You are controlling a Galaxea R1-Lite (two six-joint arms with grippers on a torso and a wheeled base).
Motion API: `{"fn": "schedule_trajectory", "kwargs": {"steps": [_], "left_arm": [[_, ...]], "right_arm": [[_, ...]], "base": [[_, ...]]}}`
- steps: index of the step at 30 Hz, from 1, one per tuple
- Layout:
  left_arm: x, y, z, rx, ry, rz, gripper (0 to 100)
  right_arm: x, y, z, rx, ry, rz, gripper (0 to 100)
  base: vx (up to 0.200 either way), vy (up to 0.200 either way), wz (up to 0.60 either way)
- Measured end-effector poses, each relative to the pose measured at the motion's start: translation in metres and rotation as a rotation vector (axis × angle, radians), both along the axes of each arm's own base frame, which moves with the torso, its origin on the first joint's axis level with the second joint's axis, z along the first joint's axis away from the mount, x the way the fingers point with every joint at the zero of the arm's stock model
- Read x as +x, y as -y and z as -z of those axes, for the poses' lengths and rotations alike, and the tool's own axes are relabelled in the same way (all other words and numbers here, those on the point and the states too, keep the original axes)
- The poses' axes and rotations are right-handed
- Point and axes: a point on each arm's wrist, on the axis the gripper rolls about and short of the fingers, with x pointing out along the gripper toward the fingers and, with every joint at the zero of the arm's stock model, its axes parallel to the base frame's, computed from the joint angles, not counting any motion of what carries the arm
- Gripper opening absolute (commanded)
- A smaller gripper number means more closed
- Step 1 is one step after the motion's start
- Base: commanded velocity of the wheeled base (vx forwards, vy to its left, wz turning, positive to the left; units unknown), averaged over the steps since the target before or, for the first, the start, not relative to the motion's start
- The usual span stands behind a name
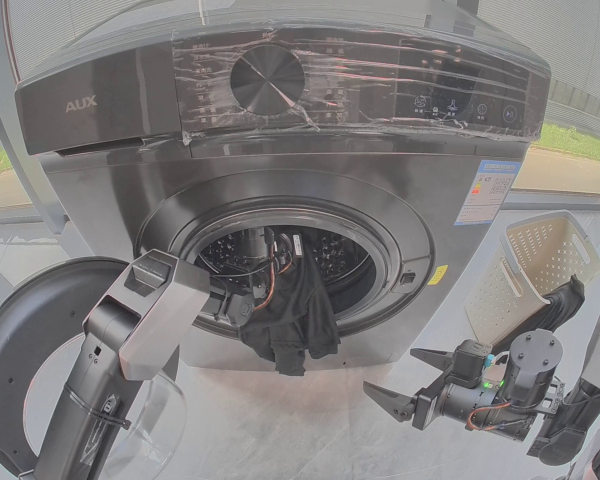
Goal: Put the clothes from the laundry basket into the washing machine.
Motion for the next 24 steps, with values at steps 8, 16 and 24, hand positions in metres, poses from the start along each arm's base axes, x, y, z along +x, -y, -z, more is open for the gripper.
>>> {"fn": "schedule_trajectory", "kwargs": {"steps": [8,16,24], "left_arm": [[-0.004,-0.005,0.010,0.024,-0.051,-0.006,0],[-0.010,-0.008,0.005,0.024,-0.069,-0.006,100],[-0.016,-0.005,0.002,0.016,-0.083,0.004,100]], "right_arm": [[0.000,0.000,0.000,0.000,0.001,0.000,100],[0.000,0.000,0.000,0.002,0.002,-0.001,100],[0.001,-0.001,-0.001,0.004,0.005,0.000,100]], "base": [[0.000,0.000,0.00],[0.000,0.000,0.00],[0.000,0.000,0.00]]}}
